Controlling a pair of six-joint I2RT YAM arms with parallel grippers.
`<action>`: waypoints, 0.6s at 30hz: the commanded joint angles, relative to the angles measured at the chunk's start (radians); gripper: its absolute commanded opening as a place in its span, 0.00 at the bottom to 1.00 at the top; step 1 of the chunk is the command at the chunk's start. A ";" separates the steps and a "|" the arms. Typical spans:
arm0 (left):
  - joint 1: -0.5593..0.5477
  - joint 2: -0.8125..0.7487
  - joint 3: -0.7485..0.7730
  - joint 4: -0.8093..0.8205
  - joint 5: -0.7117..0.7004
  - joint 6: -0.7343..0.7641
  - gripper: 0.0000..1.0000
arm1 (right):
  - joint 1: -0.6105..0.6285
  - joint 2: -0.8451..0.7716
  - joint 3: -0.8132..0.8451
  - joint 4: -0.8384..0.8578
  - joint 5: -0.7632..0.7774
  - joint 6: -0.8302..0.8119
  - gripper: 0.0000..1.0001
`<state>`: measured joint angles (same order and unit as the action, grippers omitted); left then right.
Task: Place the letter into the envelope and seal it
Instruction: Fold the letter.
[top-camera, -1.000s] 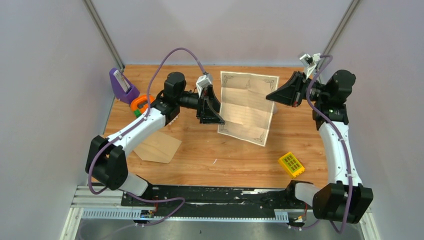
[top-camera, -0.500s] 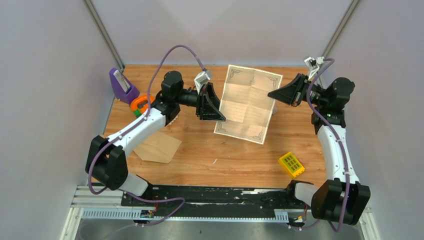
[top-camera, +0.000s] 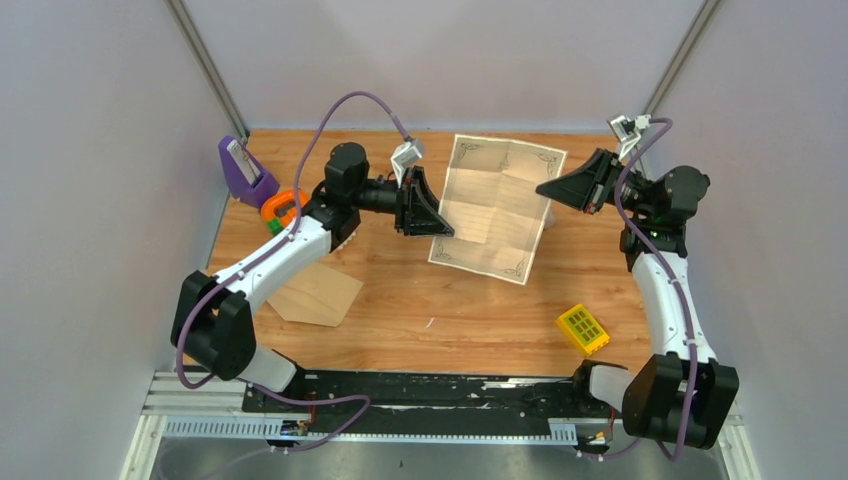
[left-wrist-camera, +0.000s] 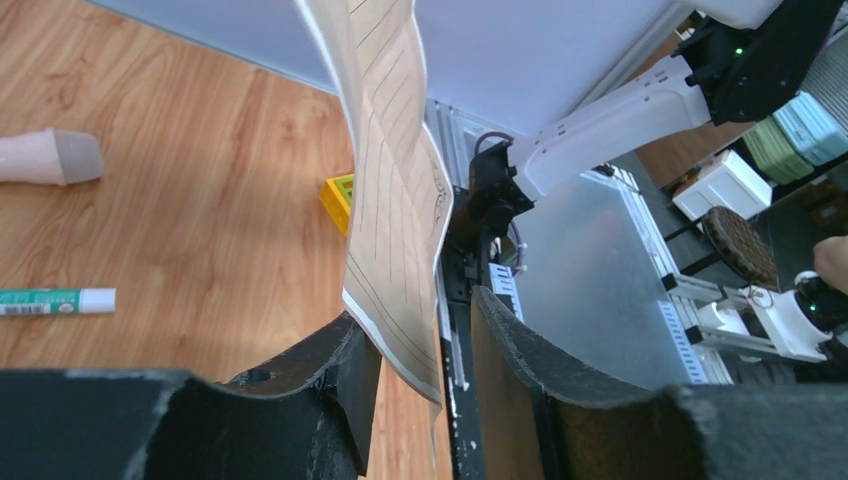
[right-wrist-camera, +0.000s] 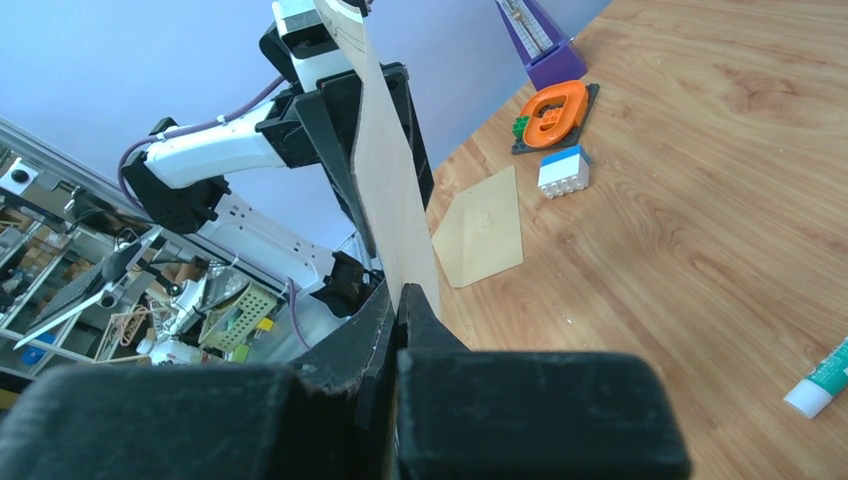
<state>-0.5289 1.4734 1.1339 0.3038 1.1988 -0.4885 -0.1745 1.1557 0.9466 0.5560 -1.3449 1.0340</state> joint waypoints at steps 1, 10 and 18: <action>-0.006 -0.006 0.025 -0.066 -0.035 0.062 0.43 | -0.003 -0.016 -0.003 0.092 0.001 0.057 0.00; -0.006 -0.011 0.040 -0.123 -0.066 0.109 0.02 | -0.004 -0.044 -0.004 0.038 -0.021 -0.022 0.00; 0.001 -0.034 0.054 -0.177 -0.084 0.153 0.00 | -0.004 -0.073 0.010 -0.033 -0.064 -0.139 0.18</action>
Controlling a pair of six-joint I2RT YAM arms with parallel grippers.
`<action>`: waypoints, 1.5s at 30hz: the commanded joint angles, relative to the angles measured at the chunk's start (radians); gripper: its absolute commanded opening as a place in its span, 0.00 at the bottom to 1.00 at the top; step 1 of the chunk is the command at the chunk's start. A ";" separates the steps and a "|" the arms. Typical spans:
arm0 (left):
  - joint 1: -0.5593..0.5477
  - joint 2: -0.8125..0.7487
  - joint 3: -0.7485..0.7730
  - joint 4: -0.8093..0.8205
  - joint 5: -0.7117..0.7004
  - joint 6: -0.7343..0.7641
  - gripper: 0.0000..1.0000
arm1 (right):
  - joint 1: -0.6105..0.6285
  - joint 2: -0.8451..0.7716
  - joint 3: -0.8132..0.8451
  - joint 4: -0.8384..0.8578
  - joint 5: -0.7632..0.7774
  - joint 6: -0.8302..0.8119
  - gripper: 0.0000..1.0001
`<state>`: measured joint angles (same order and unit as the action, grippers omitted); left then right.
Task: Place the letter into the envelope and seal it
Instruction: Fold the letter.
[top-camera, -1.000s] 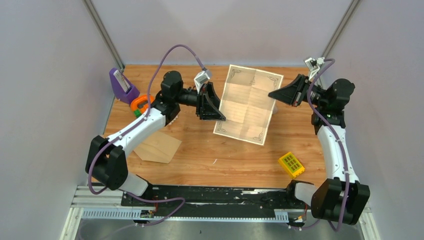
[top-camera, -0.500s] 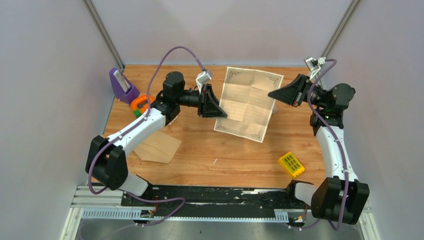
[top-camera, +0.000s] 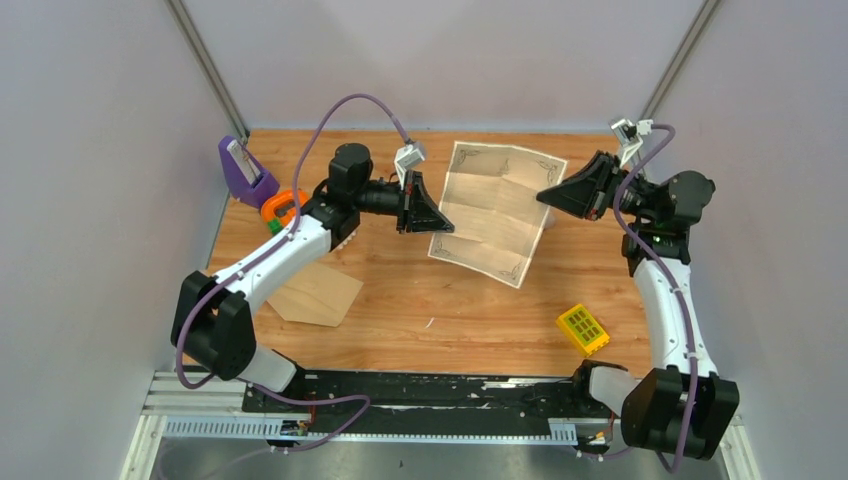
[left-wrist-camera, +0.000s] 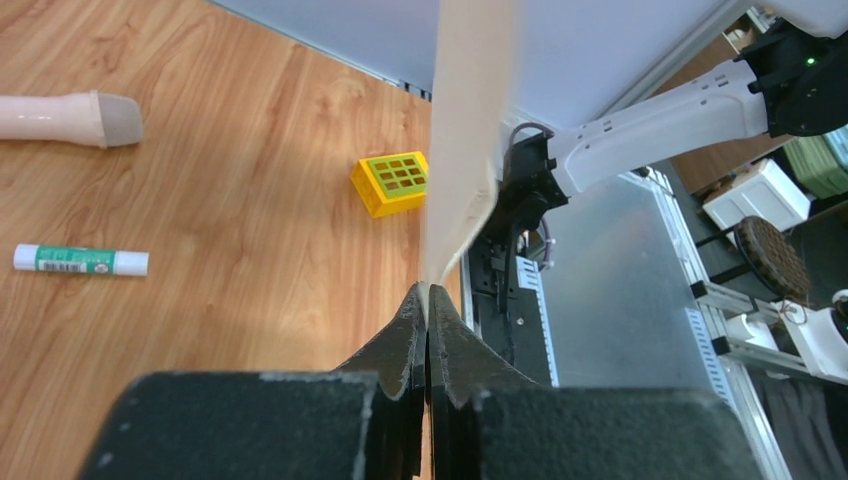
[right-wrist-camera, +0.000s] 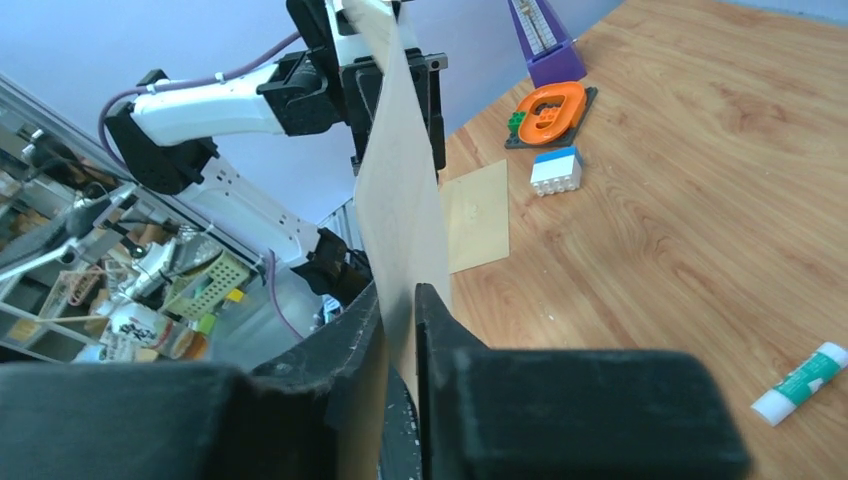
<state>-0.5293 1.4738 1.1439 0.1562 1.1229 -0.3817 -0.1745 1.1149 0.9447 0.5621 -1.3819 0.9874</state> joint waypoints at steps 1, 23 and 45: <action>0.003 -0.039 0.047 -0.041 -0.013 0.052 0.00 | -0.005 -0.035 0.015 -0.059 -0.030 -0.113 0.29; 0.049 -0.089 0.062 -0.121 -0.048 0.128 0.00 | -0.005 -0.072 0.098 -0.220 -0.165 -0.261 0.97; 0.061 -0.105 0.049 -0.094 0.054 0.106 0.00 | 0.148 0.141 0.263 -0.481 0.010 -0.549 1.00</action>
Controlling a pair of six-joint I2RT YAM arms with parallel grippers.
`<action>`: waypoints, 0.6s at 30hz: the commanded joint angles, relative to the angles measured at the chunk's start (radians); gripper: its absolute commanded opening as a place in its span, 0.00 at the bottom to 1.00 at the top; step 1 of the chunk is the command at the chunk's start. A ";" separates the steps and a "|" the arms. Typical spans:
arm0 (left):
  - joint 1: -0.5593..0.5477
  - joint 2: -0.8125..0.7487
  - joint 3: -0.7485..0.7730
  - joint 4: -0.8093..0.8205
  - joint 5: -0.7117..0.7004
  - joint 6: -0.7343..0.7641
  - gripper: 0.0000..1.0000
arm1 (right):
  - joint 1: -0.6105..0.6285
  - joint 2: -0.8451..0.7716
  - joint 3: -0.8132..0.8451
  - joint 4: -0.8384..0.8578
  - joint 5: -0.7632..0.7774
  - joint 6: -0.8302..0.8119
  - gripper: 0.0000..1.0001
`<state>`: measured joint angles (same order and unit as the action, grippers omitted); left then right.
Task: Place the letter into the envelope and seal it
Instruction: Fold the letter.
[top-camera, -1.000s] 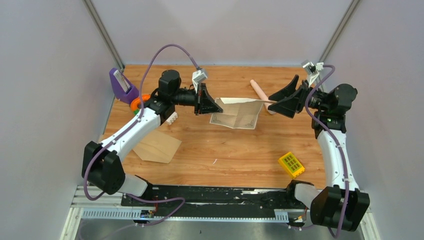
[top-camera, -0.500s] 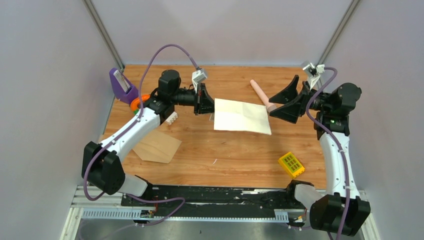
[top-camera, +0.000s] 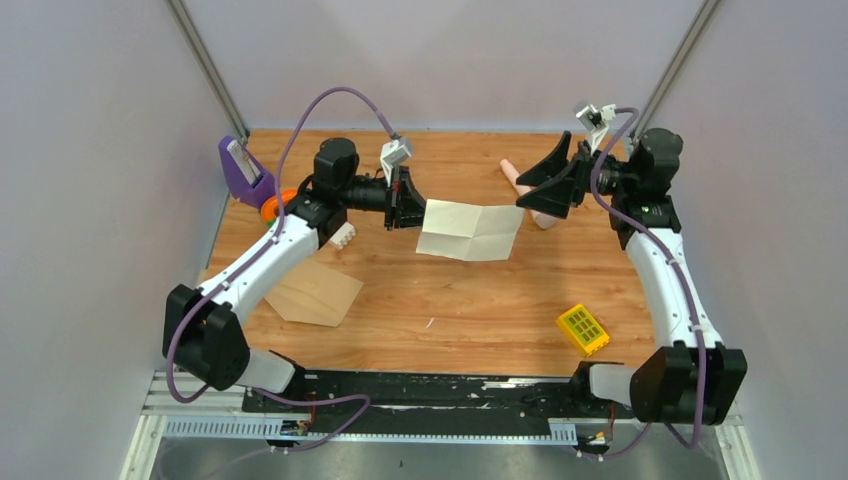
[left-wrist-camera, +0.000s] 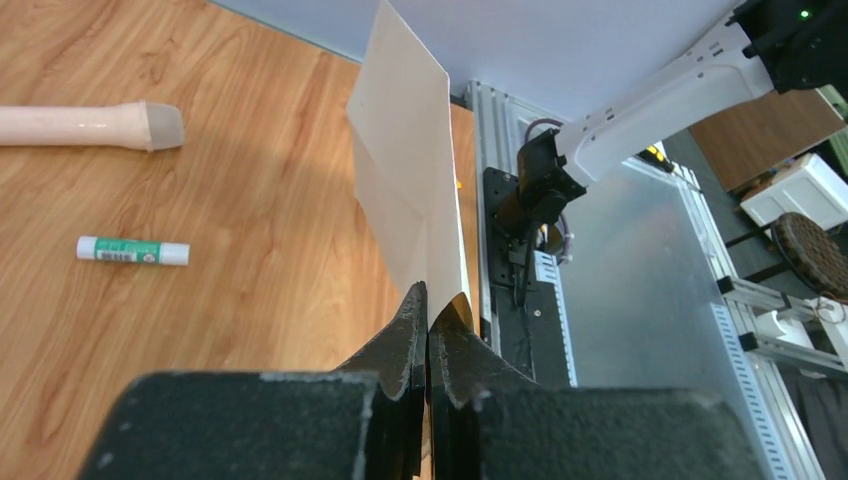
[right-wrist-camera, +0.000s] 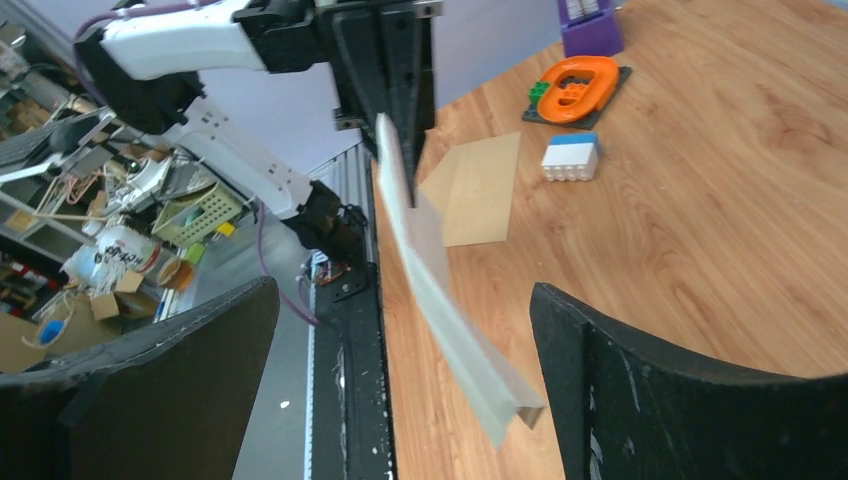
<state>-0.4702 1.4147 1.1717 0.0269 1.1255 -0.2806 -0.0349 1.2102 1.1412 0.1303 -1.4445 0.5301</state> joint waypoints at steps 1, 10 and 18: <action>0.002 -0.050 0.017 0.034 0.054 0.012 0.00 | 0.016 0.055 0.073 -0.052 0.075 -0.110 1.00; -0.014 -0.040 0.013 -0.052 0.087 0.098 0.00 | 0.190 0.068 0.086 -0.372 0.077 -0.499 0.97; -0.024 -0.013 0.032 -0.180 0.045 0.208 0.00 | 0.224 0.010 0.072 -0.547 0.140 -0.720 0.81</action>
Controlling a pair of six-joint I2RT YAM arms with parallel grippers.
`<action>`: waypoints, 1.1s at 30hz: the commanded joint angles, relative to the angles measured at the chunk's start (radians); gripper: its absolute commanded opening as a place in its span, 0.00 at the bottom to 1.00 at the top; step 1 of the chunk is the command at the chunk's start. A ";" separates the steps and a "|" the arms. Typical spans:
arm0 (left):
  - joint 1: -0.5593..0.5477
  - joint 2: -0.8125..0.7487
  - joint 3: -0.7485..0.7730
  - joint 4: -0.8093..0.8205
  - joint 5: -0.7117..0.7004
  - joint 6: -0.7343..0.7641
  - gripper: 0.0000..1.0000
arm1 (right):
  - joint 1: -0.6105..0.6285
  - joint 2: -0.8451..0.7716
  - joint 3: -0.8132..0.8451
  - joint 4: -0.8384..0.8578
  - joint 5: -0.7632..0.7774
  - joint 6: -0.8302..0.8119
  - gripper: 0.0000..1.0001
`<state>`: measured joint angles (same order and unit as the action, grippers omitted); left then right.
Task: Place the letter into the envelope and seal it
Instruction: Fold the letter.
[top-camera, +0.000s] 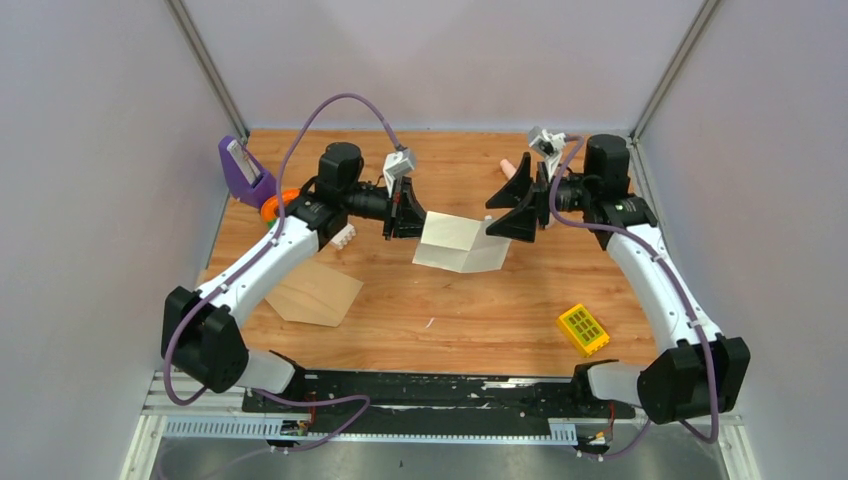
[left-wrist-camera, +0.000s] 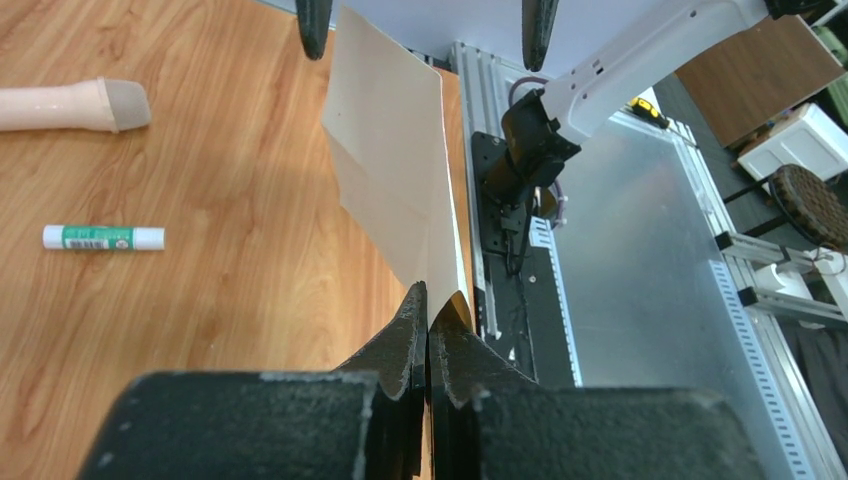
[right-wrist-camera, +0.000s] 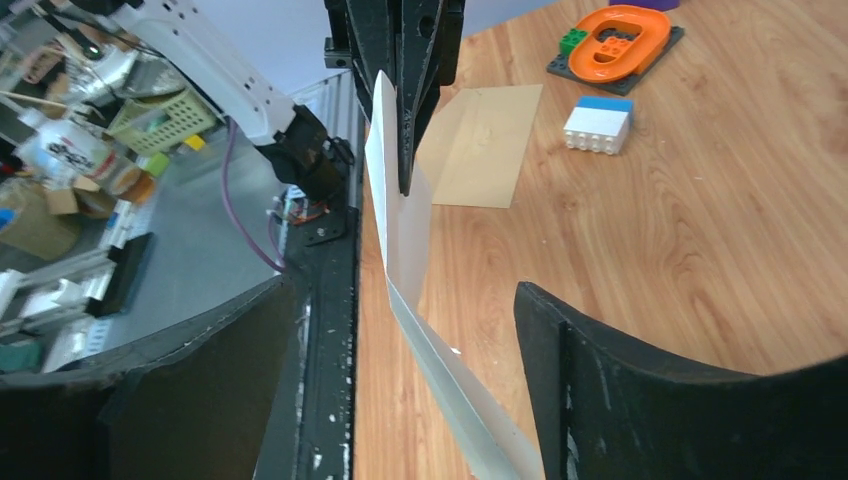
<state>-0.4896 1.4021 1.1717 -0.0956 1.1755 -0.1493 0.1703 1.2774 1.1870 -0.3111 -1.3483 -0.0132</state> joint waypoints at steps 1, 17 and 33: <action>-0.004 0.002 0.035 -0.065 -0.010 0.080 0.00 | 0.024 -0.062 0.020 -0.112 0.059 -0.188 0.77; -0.007 -0.003 0.028 -0.089 -0.012 0.109 0.00 | 0.147 -0.038 0.028 -0.225 0.216 -0.328 0.54; -0.008 -0.026 0.058 -0.165 -0.042 0.196 0.10 | 0.170 -0.107 0.051 -0.376 0.206 -0.456 0.00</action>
<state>-0.4957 1.4136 1.1728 -0.2276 1.1419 -0.0048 0.3382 1.2354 1.2003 -0.6331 -1.1126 -0.3992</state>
